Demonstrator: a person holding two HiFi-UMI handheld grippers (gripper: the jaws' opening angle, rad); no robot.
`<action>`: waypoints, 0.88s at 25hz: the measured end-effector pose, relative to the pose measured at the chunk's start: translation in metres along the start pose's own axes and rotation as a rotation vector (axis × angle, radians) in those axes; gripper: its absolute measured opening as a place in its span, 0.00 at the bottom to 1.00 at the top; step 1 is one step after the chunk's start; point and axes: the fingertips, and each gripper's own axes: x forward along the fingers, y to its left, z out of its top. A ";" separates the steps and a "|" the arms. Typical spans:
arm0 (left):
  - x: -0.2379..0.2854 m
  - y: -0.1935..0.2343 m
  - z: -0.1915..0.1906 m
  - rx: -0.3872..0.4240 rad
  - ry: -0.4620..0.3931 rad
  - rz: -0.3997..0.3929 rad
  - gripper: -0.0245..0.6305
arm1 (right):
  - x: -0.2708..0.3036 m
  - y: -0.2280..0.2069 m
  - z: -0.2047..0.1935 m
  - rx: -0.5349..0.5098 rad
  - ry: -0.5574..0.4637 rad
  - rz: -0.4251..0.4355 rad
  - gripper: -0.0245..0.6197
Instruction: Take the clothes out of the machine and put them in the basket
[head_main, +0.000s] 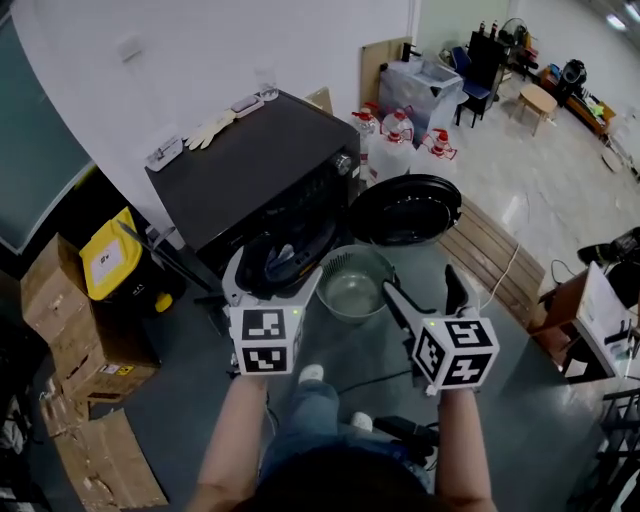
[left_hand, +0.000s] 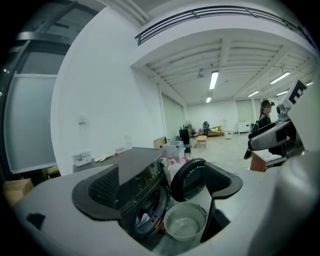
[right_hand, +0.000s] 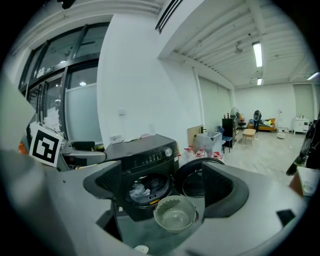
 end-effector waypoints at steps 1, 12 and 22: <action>0.011 0.006 0.004 -0.008 -0.020 -0.020 0.83 | 0.011 0.000 0.005 0.011 -0.004 -0.017 0.79; 0.134 0.043 0.029 -0.025 -0.066 -0.254 0.83 | 0.099 -0.006 0.033 0.067 0.020 -0.212 0.79; 0.187 0.042 -0.005 -0.013 0.017 -0.358 0.83 | 0.137 -0.013 0.011 0.118 0.095 -0.293 0.79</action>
